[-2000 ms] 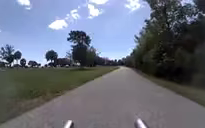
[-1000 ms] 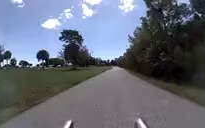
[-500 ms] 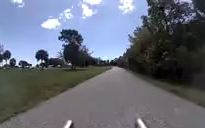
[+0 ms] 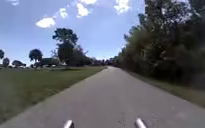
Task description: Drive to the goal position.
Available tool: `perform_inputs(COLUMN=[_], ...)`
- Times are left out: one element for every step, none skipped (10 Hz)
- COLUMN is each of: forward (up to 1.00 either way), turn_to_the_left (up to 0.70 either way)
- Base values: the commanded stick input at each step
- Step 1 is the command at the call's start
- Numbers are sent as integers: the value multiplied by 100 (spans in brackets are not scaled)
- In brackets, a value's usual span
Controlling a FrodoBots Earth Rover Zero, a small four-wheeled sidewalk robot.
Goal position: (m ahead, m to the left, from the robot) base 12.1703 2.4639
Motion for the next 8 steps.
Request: perform_inputs(forward=[50,50,50,50,50,50,50,50], turn_to_the_left=[0,0,0,0,0,0,0,0])
